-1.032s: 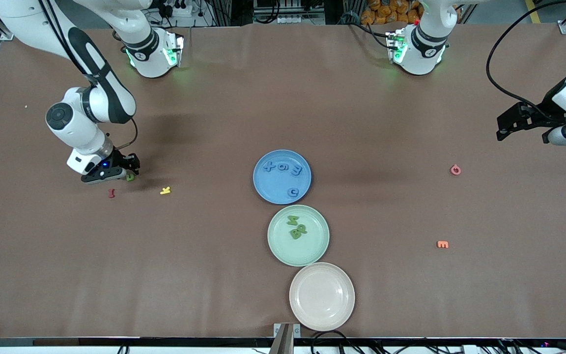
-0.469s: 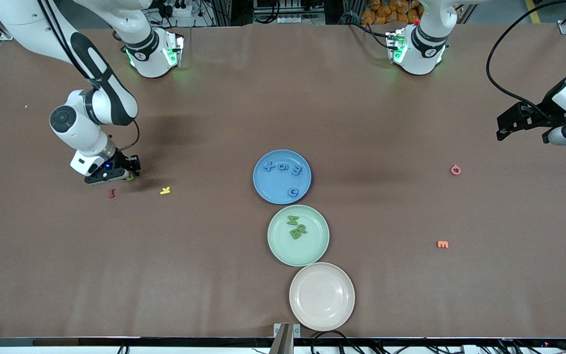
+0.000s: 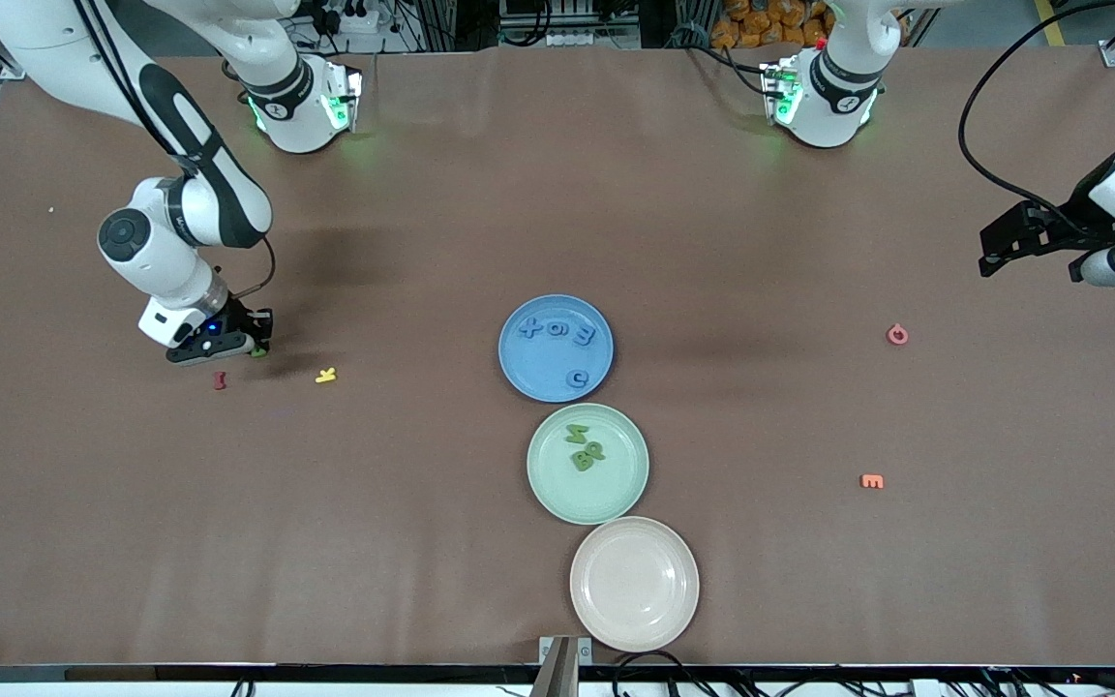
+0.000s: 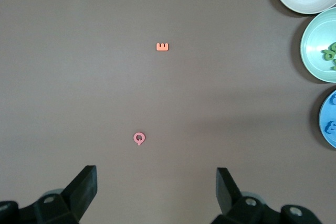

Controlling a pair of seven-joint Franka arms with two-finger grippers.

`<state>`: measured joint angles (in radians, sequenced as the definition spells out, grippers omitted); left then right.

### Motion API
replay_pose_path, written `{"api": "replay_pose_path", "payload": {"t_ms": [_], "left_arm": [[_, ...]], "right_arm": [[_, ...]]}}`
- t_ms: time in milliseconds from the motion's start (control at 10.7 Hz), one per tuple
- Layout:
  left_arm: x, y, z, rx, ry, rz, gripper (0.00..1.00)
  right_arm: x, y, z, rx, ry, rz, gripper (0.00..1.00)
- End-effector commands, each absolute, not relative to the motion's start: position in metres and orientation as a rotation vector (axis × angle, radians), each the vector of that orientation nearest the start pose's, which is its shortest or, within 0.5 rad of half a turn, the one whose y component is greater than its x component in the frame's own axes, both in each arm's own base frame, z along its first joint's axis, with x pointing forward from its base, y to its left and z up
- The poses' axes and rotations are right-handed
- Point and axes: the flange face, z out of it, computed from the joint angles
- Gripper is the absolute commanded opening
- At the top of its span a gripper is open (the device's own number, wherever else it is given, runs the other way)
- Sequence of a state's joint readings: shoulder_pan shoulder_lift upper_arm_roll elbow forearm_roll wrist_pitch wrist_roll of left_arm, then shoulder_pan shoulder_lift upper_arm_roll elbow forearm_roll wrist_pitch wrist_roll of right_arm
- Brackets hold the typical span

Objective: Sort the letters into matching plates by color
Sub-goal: 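Lower the right gripper onto the green n and grasp it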

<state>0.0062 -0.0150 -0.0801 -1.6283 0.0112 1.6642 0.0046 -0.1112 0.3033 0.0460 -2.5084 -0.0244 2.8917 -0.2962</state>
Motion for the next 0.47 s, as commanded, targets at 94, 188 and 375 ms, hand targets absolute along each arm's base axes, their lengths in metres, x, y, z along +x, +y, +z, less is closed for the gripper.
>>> {"api": "replay_pose_path", "payload": {"t_ms": [94, 188, 375], "left_arm": [[0.557, -0.036, 0.614, -3.138, 0.145, -0.058, 1.00], [0.558, -0.037, 0.612, -3.140, 0.144, -0.053, 1.00], [0.558, -0.035, 0.612, -3.141, 0.142, -0.055, 1.00]], "right_arm": [[0.486, -0.010, 0.201, -3.124, -0.372, -0.208, 0.00], [0.492, 0.000, 0.209, -3.124, -0.340, -0.230, 0.00], [0.508, 0.022, 0.229, -3.123, -0.262, -0.194, 0.00]]}}
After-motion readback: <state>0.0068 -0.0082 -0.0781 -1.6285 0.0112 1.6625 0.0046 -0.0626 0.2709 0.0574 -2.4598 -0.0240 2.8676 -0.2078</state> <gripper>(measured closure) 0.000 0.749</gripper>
